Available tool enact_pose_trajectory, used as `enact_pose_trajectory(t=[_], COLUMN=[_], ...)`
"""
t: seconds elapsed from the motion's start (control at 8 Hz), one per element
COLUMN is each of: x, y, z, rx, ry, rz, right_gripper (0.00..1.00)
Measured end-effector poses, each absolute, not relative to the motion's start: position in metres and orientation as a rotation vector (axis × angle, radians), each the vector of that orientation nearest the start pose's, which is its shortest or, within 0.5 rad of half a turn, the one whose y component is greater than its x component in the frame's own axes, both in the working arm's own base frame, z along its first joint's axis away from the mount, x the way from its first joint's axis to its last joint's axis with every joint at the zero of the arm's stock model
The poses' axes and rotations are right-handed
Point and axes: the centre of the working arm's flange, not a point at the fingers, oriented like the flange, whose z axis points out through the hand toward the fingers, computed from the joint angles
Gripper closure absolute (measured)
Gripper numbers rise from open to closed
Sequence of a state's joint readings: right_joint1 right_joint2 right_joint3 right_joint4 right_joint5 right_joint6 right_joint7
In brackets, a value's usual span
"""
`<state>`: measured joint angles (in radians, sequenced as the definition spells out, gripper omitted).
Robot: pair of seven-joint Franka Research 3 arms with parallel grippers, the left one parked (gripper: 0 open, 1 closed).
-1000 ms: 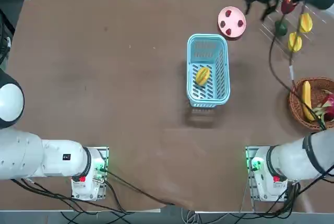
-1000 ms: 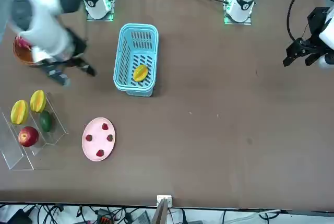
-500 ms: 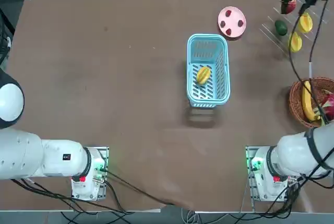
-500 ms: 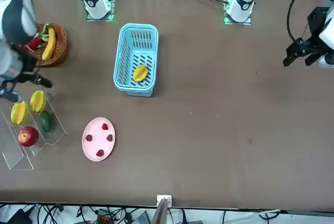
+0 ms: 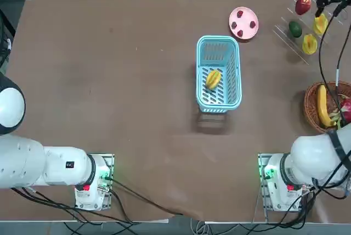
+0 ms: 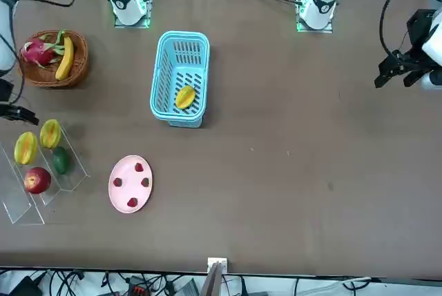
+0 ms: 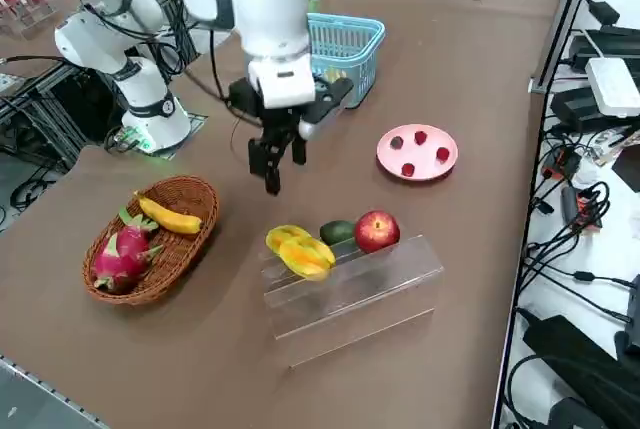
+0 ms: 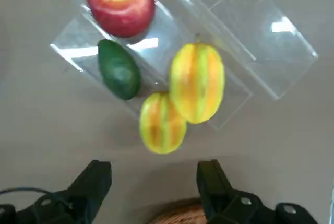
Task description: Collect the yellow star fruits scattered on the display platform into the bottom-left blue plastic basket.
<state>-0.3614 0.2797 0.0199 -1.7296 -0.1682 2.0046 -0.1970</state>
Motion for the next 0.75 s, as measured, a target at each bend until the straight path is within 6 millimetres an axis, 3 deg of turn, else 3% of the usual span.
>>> enact_pose_trajectory(t=[0.38, 0.5, 0.75], x=[0.600, 0.600, 0.607], y=[-0.264, -0.280, -0.293], z=[0.389, 0.377, 0.371], rx=[-3.281, -3.233, -3.141], ry=[0.084, 0.136, 0.218], rz=[-0.028, -0.077, -0.148], right_gripper=[0.00, 0.00, 0.00])
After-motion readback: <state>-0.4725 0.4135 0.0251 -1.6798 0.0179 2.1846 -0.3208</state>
